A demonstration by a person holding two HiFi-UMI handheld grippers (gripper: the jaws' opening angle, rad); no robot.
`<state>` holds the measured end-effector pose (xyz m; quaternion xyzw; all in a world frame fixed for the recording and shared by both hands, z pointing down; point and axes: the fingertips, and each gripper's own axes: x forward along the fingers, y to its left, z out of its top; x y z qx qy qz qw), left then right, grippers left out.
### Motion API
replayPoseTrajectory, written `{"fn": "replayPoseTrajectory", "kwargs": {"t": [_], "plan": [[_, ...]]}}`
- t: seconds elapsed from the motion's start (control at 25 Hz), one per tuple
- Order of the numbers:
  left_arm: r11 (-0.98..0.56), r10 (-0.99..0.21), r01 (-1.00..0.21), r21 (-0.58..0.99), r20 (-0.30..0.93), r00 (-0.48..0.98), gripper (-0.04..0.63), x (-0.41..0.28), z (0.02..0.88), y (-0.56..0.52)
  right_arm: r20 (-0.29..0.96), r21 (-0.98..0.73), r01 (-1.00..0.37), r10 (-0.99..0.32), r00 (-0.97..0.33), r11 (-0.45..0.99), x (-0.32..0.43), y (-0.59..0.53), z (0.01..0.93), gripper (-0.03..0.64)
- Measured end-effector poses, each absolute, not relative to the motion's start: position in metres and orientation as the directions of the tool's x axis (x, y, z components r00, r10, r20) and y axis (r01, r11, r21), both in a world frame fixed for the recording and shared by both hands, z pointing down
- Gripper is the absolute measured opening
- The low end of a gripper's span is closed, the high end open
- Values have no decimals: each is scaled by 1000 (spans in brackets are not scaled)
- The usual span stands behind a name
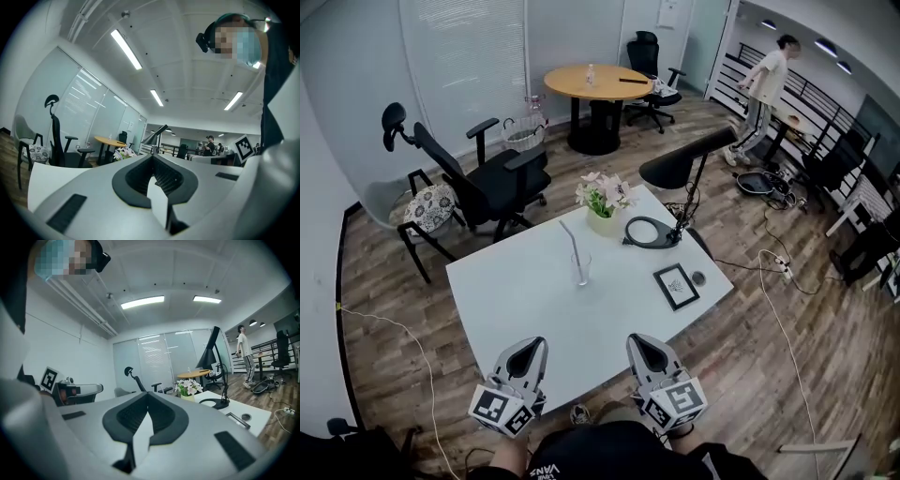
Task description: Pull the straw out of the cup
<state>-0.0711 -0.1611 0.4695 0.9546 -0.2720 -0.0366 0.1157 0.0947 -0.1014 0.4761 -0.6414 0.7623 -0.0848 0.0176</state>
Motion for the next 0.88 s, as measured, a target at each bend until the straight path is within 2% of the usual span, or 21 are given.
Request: {"fn": "replayPoseTrajectory", "kwargs": {"t": [0.88], "plan": [[-808, -556, -536, 246, -15, 831, 11, -32, 458, -238, 75, -136, -964, -968, -240, 228, 127, -192, 465, 17]]}}
